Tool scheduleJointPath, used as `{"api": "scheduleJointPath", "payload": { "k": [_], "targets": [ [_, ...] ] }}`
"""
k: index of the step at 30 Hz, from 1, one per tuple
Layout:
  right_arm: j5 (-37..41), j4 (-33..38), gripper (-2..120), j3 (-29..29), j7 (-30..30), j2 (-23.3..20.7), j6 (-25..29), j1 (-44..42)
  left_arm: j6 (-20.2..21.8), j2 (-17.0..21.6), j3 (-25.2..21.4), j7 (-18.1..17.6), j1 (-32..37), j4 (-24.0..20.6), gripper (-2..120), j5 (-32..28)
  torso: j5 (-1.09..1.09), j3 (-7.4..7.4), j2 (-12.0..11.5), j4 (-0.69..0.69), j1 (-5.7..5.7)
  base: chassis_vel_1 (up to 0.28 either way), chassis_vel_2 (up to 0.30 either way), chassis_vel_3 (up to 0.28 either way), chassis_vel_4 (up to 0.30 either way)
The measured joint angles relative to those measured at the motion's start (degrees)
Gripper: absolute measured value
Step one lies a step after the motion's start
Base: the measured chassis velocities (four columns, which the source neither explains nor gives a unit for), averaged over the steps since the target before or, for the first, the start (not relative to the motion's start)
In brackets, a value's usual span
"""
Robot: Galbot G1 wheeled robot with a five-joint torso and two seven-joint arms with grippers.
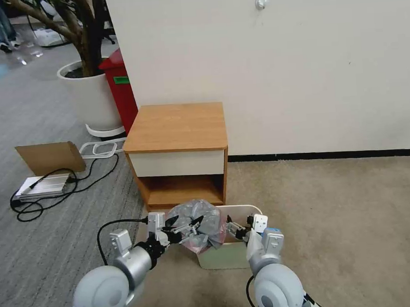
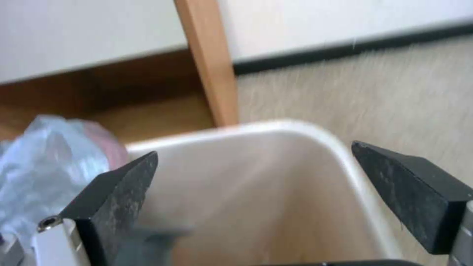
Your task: Pick up the garbage bag from the table and place it over the trash can.
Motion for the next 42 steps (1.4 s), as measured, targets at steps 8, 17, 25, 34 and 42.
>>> {"api": "scheduleJointPath", "payload": {
  "k": [8, 17, 25, 34, 42],
  "targets": [
    [-7.90, 2.10, 100, 3.43, -3.34, 0.45, 3.00, -1.57, -0.41, -0.56, 2.56, -1.13, -2.43, 3.17, 100, 2.68, 0.00, 0.00, 0.00, 0.00, 0.00, 0.000, 0.000, 0.000, 0.000],
    [-7.72, 4.02, 100, 8.92, -3.60, -0.05, 6.76, -5.18, -0.07, -1.40, 3.74, -5.21, -4.48, 4.57, 100, 3.55, 0.01, 0.00, 0.00, 0.00, 0.00, 0.000, 0.000, 0.000, 0.000],
    [-7.84, 4.88, 100, 11.26, -3.44, 0.20, 9.53, -9.41, 3.78, -2.36, 4.60, -7.22, -7.12, 6.38, 100, 4.55, 0.00, 0.00, 0.00, 0.00, 0.00, 0.000, 0.000, 0.000, 0.000],
    [-7.79, 5.12, 100, 11.85, -3.08, 0.69, 10.03, -9.36, 8.16, -3.23, 4.72, -9.02, -8.23, 7.17, 100, 6.14, 0.00, 0.00, 0.00, 0.00, 0.00, 0.000, 0.000, 0.000, 0.000],
    [-8.19, 4.07, 100, 11.91, -3.03, 1.48, 10.61, -9.56, 9.54, -4.09, 5.10, -11.79, -8.55, 7.29, 95, 7.00, 0.00, 0.00, 0.00, 0.00, 0.00, 0.000, 0.000, 0.000, 0.000]
  ]
}}
